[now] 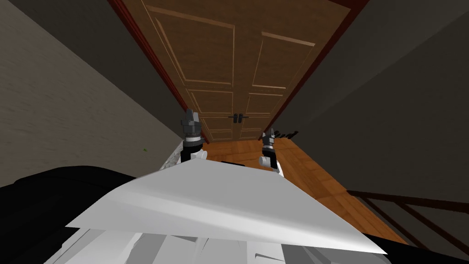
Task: Pull the door open
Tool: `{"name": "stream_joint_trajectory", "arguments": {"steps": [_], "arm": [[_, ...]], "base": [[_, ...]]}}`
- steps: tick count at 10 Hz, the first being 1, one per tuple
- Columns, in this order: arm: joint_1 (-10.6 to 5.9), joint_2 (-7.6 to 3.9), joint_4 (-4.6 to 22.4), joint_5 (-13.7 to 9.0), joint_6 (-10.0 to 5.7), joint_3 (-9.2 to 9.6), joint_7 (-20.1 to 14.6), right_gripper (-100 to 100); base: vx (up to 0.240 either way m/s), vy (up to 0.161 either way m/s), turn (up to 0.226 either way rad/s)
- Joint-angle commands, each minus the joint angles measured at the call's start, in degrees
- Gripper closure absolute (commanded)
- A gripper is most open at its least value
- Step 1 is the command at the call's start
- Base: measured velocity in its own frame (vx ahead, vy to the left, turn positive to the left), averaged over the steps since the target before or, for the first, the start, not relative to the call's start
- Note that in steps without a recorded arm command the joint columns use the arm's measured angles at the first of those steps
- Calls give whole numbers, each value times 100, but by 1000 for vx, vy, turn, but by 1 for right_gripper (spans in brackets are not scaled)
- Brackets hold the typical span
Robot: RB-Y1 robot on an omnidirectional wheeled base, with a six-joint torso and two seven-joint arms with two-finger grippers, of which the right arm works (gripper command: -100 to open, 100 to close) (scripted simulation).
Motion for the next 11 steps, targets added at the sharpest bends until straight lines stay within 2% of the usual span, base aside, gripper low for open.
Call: {"name": "stream_joint_trajectory", "arguments": {"steps": [1, 2, 5, 6, 11], "arm": [[-108, -78, 281, -10, -11, 31, -32, -100], [-108, -78, 281, -10, -11, 31, -32, -100], [-366, -233, 756, -38, 33, 65, -92, -100], [-366, -233, 789, -38, 33, 65, -92, -100], [-790, -481, 1629, -84, 107, 122, -190, -100]], "base": [[110, 24, 117], [71, 18, 37], [74, 17, 106], [74, 16, 25], [94, 13, 98]]}}
